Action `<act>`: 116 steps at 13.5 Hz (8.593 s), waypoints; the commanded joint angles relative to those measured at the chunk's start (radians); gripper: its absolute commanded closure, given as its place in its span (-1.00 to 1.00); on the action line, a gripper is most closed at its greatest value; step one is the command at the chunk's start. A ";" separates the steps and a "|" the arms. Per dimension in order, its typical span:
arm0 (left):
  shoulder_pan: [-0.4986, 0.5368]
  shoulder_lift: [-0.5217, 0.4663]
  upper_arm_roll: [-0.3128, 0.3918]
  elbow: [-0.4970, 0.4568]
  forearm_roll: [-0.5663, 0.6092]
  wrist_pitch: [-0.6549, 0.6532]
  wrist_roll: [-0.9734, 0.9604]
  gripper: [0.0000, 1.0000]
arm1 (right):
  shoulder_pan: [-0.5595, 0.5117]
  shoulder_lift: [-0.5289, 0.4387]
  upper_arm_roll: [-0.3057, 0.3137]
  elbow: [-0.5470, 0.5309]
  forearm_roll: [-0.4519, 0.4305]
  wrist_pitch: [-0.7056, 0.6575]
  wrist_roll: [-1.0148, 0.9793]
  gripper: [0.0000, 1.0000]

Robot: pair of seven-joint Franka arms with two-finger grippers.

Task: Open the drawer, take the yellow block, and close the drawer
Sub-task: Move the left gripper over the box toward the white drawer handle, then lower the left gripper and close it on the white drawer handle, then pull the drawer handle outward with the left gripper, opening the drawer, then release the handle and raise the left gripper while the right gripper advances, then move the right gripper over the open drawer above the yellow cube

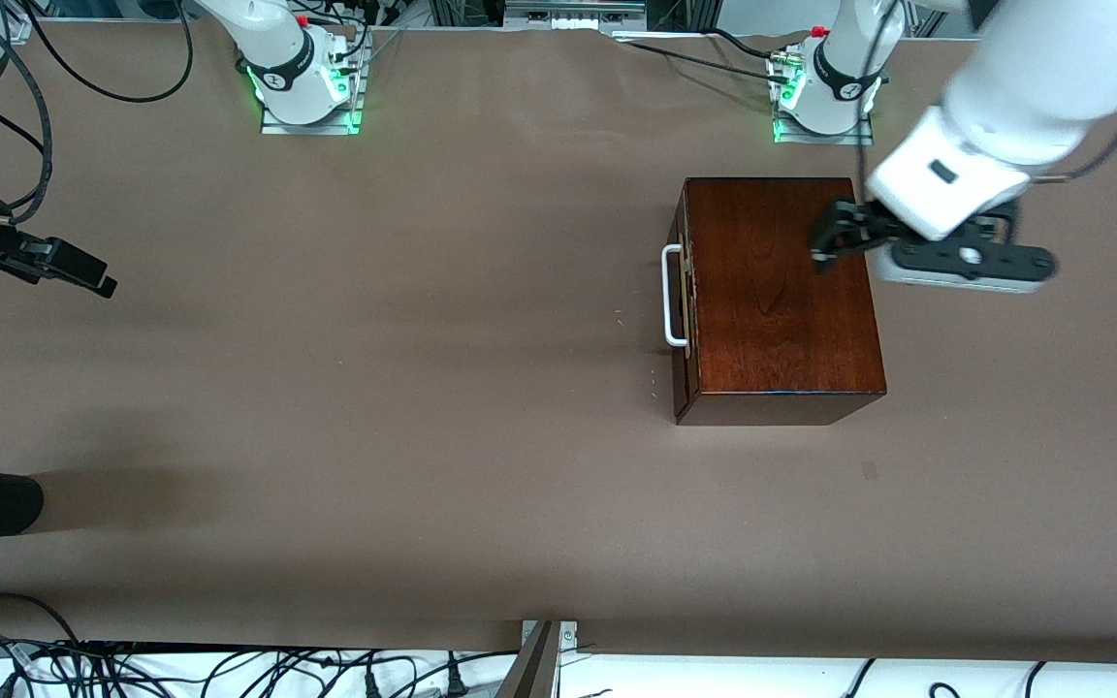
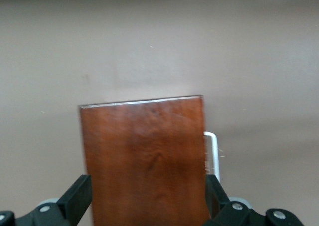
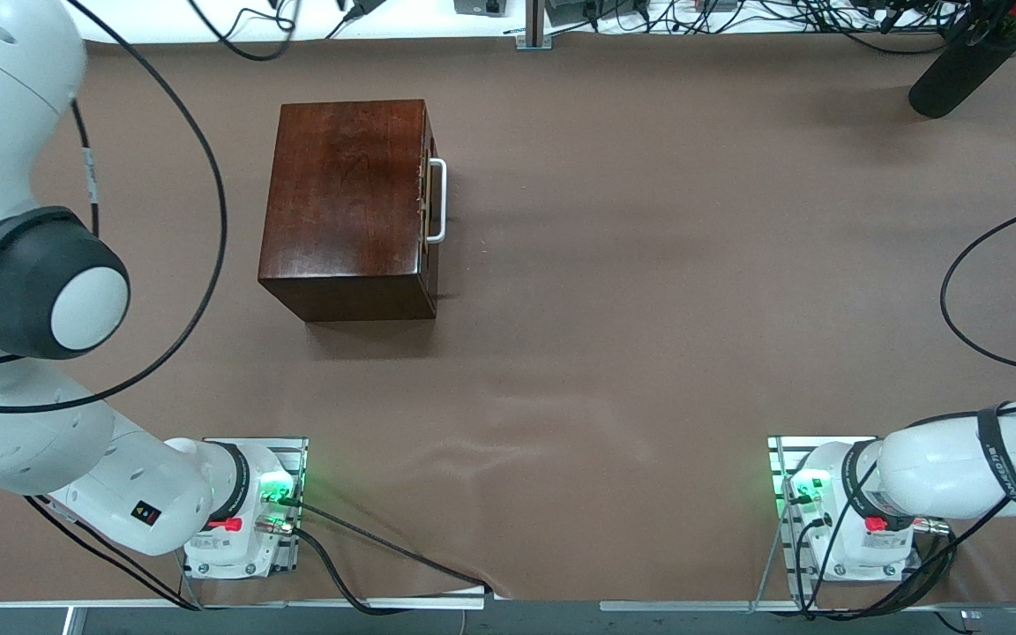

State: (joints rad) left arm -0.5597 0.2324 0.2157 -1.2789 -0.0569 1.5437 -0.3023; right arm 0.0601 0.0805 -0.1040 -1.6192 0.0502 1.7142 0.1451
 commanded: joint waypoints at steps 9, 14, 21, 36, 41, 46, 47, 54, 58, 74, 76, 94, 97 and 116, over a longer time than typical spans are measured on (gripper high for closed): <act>-0.313 0.203 0.014 0.033 0.083 -0.031 -0.311 -1.00 | -0.002 0.008 0.003 0.015 -0.010 -0.008 -0.006 -1.00; -0.359 0.309 0.013 -0.002 0.111 0.016 -0.316 -1.00 | -0.002 0.008 0.003 0.015 -0.009 -0.011 -0.005 -1.00; -0.362 0.334 0.014 -0.223 0.109 0.248 -0.322 -1.00 | 0.001 0.010 0.004 0.015 -0.010 -0.011 -0.007 -1.00; -0.353 0.351 0.014 -0.307 0.097 0.329 -0.333 -1.00 | 0.007 0.009 0.010 0.007 -0.032 -0.022 -0.078 -1.00; -0.358 0.366 0.013 -0.293 0.022 0.355 -0.353 -1.00 | 0.007 0.007 0.010 0.009 -0.029 -0.024 -0.067 -1.00; -0.364 0.384 0.013 -0.264 -0.044 0.397 -0.383 -1.00 | 0.007 0.007 0.012 0.012 -0.024 -0.025 -0.088 -1.00; -0.364 0.393 0.013 -0.238 -0.053 0.395 -0.400 -1.00 | 0.007 0.007 0.012 0.012 -0.024 -0.025 -0.088 -1.00; -0.390 0.452 -0.036 -0.125 -0.057 0.395 -0.557 -1.00 | 0.009 0.007 0.014 0.015 -0.016 -0.039 -0.075 -1.00; -0.390 0.493 -0.078 -0.054 -0.057 0.395 -0.616 -1.00 | 0.009 0.008 0.012 0.018 -0.015 -0.048 -0.071 -1.00; -0.399 0.558 -0.105 0.119 -0.041 0.317 -0.729 -1.00 | 0.017 0.012 0.014 0.018 -0.020 -0.048 -0.076 -1.00; -0.399 0.529 -0.099 0.124 -0.041 0.253 -0.718 -1.00 | 0.032 0.012 0.014 0.018 -0.018 -0.048 -0.076 -1.00; 0.070 -0.054 -0.102 -0.112 -0.043 -0.074 -0.111 -1.00 | 0.340 0.064 0.021 0.012 0.071 -0.009 0.031 -1.00; 0.217 -0.109 -0.104 -0.160 -0.043 -0.076 0.110 -1.00 | 0.403 0.081 0.020 0.013 0.106 0.036 0.134 -1.00; 0.394 -0.243 -0.098 -0.289 0.088 -0.025 0.223 -1.00 | 0.779 0.338 0.021 0.242 0.145 0.219 -0.146 -1.00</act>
State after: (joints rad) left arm -0.1786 -0.0201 0.1230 -1.5901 0.0202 1.5143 -0.0863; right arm 0.8157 0.3762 -0.0716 -1.4273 0.1818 1.9255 0.0880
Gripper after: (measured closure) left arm 0.000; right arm 0.000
